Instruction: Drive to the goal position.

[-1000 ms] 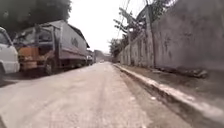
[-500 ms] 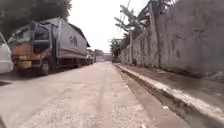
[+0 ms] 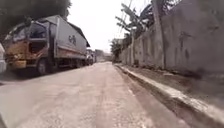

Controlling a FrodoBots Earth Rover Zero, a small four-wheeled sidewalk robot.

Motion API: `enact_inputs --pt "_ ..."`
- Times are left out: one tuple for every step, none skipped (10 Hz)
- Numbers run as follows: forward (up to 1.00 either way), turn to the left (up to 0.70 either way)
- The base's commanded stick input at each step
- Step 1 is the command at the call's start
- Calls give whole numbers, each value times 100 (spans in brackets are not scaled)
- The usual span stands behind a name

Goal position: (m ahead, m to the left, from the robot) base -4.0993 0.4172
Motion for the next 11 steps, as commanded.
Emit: enact_inputs --pt "70 0" --pt "70 -4" --pt "70 -15" --pt "70 -28" --pt "70 -8" --pt "70 0" --pt "70 0" --pt "70 0" --pt "70 0" --pt "70 0" --pt "70 0"
